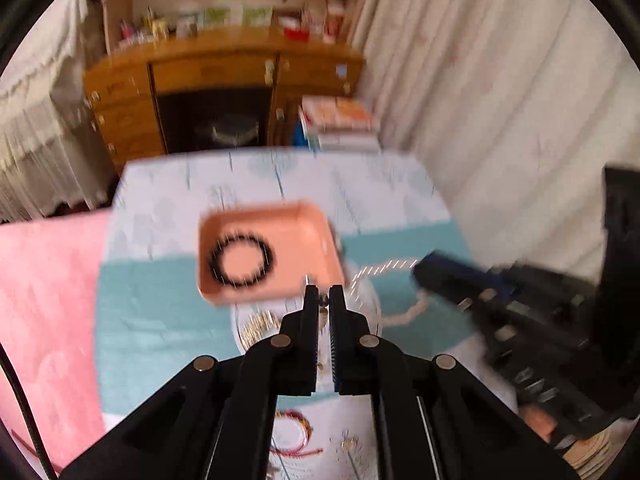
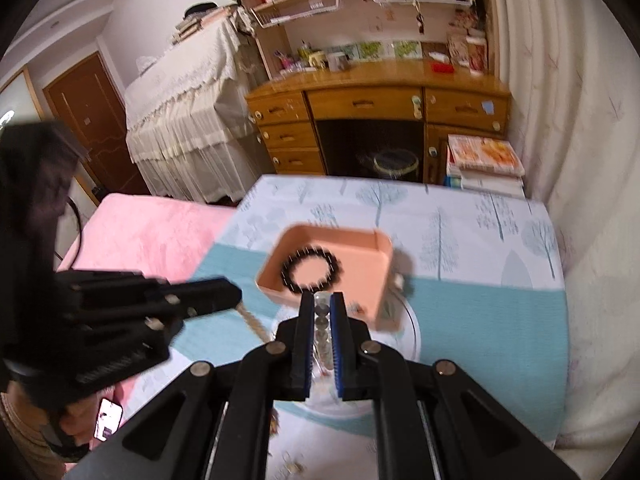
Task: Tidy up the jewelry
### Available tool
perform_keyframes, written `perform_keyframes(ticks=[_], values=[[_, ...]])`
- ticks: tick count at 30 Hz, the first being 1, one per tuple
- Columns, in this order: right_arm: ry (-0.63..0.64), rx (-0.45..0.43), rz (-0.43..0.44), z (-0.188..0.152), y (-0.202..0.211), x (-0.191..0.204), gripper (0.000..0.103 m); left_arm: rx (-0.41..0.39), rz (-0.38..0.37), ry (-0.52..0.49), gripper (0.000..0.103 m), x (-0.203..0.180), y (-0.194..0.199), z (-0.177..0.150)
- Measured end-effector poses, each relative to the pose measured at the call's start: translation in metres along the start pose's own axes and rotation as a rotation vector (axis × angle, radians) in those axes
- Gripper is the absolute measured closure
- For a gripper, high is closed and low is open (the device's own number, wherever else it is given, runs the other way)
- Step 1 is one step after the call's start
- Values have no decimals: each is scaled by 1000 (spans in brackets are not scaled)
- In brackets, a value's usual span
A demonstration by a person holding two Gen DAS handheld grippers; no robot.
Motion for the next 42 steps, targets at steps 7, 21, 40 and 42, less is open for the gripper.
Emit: perform_keyframes(ticks=[7,21,40,42], values=[[-18,-43,-12,37,-19,8,95,-130,37,4,100,6,40,60],[-108,137,-56,6,-138,-26,95,-4,129,109,100,63,-72,50],[-142,151,-26,-43,-98,-27,94,-23,154,-38,37,64,-73,-14],[-137,141,-24,-51,-85,-24,94,-18,113,-28,37,61,-62,-25]])
Point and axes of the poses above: each gripper's, at about its wrist camera, not at the fingertips, and y roughly against the way its jaws point, x to its left, z to its top, the point moved 9 cm from there along -y, roughly the way its jaws point, and after that the axes turned 2 degrees about -z, right-handed, at the moved point
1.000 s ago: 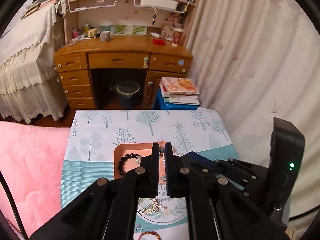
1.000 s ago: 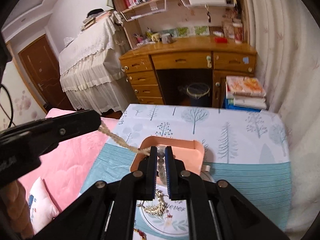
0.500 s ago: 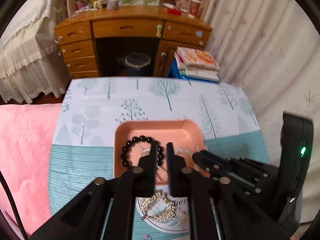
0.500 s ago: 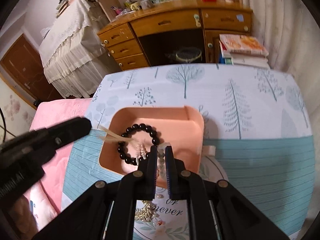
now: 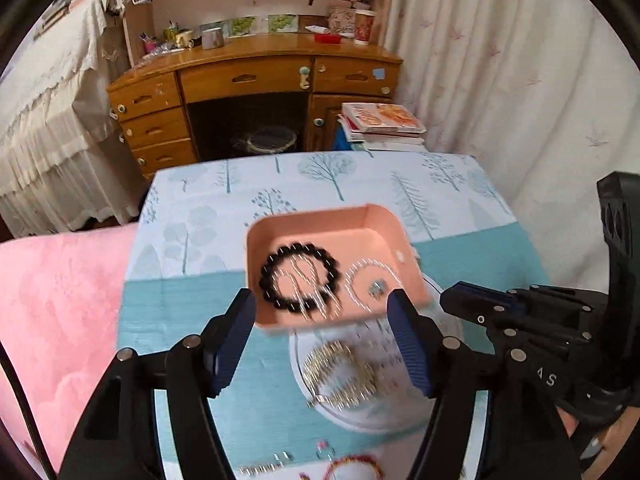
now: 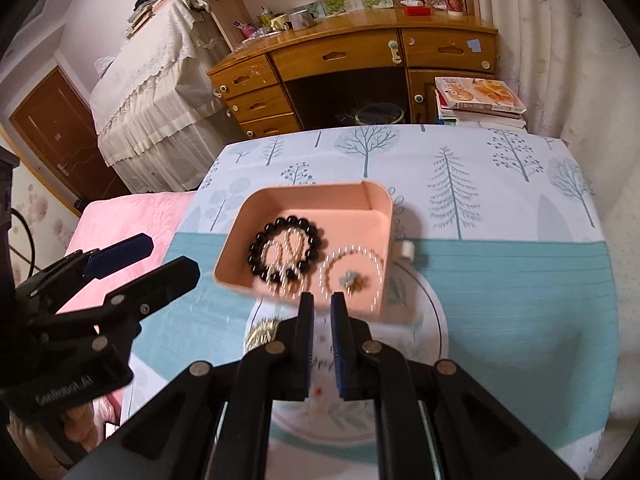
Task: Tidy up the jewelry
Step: 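Grasp the pink-band watch with the left tool while the right tool grasps the red string bracelet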
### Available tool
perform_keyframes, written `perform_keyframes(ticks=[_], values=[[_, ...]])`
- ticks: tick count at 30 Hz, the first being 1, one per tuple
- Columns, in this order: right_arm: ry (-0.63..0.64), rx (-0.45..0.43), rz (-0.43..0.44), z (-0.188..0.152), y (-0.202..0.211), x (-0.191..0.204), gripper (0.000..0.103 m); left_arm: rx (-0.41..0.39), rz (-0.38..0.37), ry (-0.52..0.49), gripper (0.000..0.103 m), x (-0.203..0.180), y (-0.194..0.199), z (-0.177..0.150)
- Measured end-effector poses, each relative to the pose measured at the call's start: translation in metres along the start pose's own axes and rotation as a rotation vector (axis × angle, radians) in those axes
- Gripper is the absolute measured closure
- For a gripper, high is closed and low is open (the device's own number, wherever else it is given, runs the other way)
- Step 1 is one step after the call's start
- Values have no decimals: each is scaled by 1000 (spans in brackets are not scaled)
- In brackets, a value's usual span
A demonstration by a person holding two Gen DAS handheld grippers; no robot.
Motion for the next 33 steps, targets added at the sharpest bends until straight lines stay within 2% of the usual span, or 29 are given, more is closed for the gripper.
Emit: perform_keyframes(ticks=[3,5,8,10,14,19,23,24,26,28,29,32,33], values=[[9,-19,15,-15,17,5,94,10,-66,44,37,-2,18,-15],[18,-34,6,-29,30,11,94,-2,-73,42,37,-3,31,-25],[29,-55,8,-49,46,20,94,-39,-45,25,33,-5,50,-42],[32,-65,29,-64,53,27,94,-62,-33,27,20,-7,61,-54],[26,-71,38,-88,58,33,94,-104,-24,37,20,-10,77,-89],[-8,-69,57,-114,55,35,94,-136,37,34,20,-5,83,-131],[19,-62,22,-131,48,38,94,-95,43,59,20,0,72,-165],[31,-59,10,-135,45,40,94,-70,33,72,21,1,68,-174],[45,-47,5,-144,38,43,94,-26,15,93,30,2,57,-188],[58,-21,10,-151,28,46,94,7,3,100,43,1,49,-202],[61,-10,14,-154,24,46,94,24,-2,103,45,0,44,-207],[64,13,23,-161,15,47,94,51,-15,129,53,0,34,-218],[65,16,26,-162,12,46,94,57,-21,141,60,0,31,-221]])
Point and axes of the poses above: each gripper's, at about its wrist camera, not at the fingertips, and y roughly against the way its jaws point, x to its left, z to its top, the point moved 9 cm from there along -y, roughly the way its jaws point, and after that the axes turned 2 degrees about -z, right-handed, at the moved point
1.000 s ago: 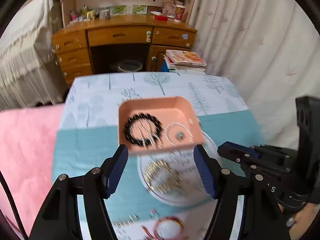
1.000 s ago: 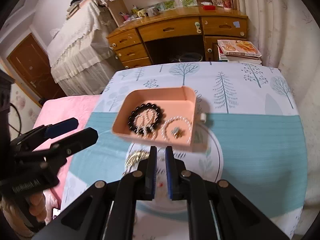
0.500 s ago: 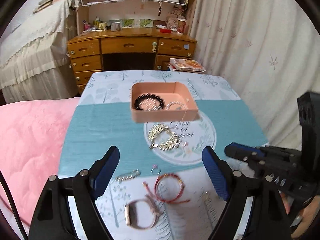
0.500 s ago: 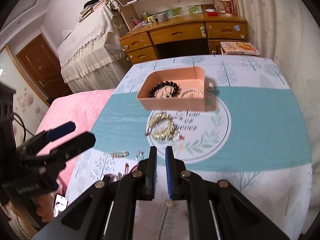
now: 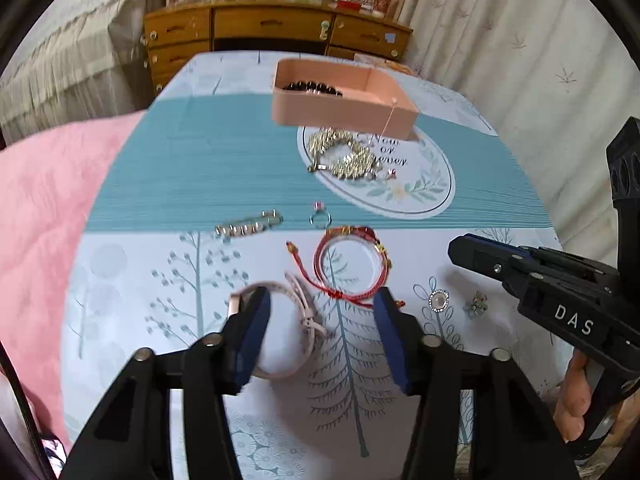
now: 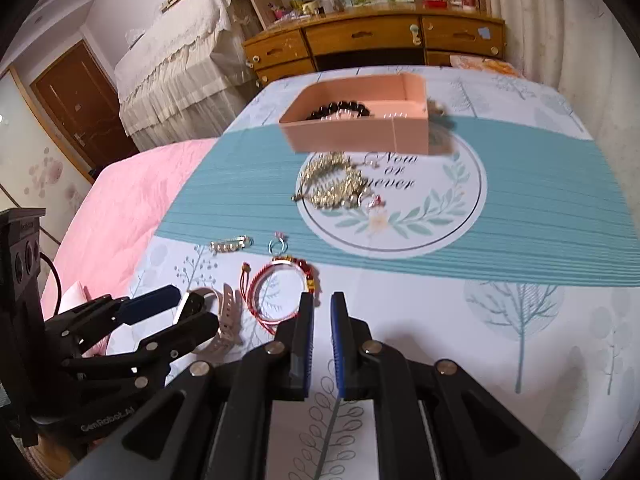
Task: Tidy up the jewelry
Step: 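Grasp the pink-band watch with the left tool while the right tool grasps the red string bracelet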
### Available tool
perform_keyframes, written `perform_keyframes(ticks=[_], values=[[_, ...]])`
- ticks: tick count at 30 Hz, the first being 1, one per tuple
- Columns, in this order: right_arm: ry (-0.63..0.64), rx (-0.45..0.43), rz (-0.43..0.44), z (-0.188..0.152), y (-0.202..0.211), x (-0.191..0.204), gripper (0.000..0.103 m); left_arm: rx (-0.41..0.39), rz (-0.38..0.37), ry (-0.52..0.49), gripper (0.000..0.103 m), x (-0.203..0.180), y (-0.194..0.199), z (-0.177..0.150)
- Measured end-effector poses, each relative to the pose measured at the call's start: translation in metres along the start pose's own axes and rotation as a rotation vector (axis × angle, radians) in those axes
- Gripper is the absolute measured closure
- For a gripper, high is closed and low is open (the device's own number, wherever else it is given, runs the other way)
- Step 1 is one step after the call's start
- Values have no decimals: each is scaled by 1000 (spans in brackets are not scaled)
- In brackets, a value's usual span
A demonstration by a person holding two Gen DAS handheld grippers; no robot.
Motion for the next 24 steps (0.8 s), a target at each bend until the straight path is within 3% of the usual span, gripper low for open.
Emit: perform_keyframes(ticks=[4,15,18,21,24], values=[[6,-2,0,-3,-4,1,94,18,-18,32,72,4,-8,-4],[6,31,36,-7,-20,3,94,91,27,54,73,13,-35,-13],[6,41,45,-7,-23,4,94,79,43,43,74,13,-36,-11],[15,42,43,-5,-26,7,94,72,62,37,95,17,-37,-11],[26,54,37,-4,-31,10,94,54,87,27,96,23,-35,-10]])
Point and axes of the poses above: each gripper's, at about its wrist camera, not at the fingertips, and y roughly against the way its jaws point, x to its left, z to its top, the point moved 9 cm from there along -y, roughly the way its jaws point, and after that the axes turned 2 degrees about -z, right-handed, at the moved point
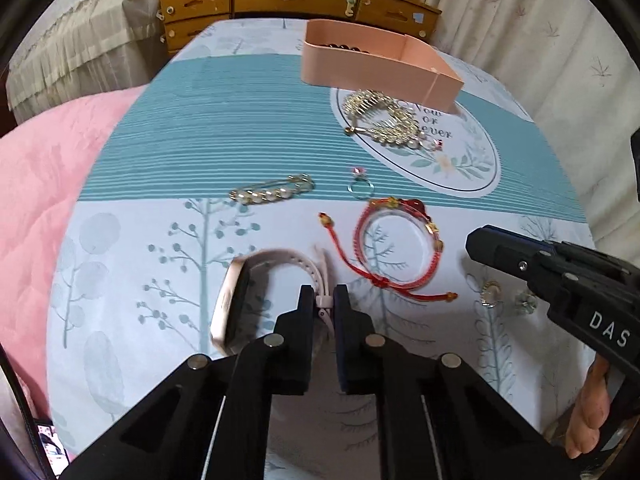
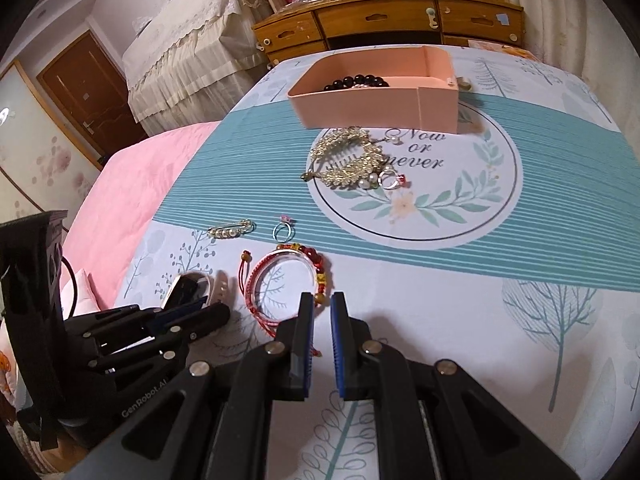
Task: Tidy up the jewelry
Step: 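Grasp the pink-band watch with the left tool while the right tool grasps the red string bracelet, then lift the watch and red bracelet and carry both toward the pink box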
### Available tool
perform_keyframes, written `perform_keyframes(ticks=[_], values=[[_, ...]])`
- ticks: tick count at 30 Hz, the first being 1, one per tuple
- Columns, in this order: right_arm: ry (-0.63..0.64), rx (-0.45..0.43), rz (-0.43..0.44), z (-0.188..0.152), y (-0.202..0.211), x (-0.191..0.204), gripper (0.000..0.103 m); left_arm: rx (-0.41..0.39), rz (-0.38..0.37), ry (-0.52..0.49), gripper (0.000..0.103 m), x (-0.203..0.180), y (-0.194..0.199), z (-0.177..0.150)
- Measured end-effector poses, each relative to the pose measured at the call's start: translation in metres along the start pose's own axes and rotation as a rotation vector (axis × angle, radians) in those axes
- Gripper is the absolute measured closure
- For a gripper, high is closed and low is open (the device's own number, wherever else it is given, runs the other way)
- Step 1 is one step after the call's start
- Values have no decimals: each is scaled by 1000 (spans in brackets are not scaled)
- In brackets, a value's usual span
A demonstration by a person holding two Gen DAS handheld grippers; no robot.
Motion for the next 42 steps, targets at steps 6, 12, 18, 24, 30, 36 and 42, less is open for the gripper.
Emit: perform_keyframes(ticks=[6,12,18,24,30,36,42], values=[[10,37,-27,2,-14,5,94,-37,5,-15,96,7,8,2],[51,70,-89,3,-27,11,89,-33,-19,11,96,15,7,3],[124,69,-147,6,-32,17,77,-34,-34,18,96,19,8,2],[212,38,-239,5,-34,20,88,-43,-38,13,96,18,10,1],[134,67,-133,3,-28,20,93,-72,-45,6,96,17,22,7],[97,-21,-96,27,7,19,93,-126,-54,-19,96,10,43,24],[118,-150,-115,71,51,17,93,-175,-104,-10,96,3,67,51]])
Point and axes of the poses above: each gripper's, at about its wrist camera, not at the fingertips, and y roughly against the way its jaws point, x to its left, z to its top, the point moved 9 cm from there along -y, roughly the way its jaws point, and after that the axes turned 2 degrees about -z, right-handed, at the moved point
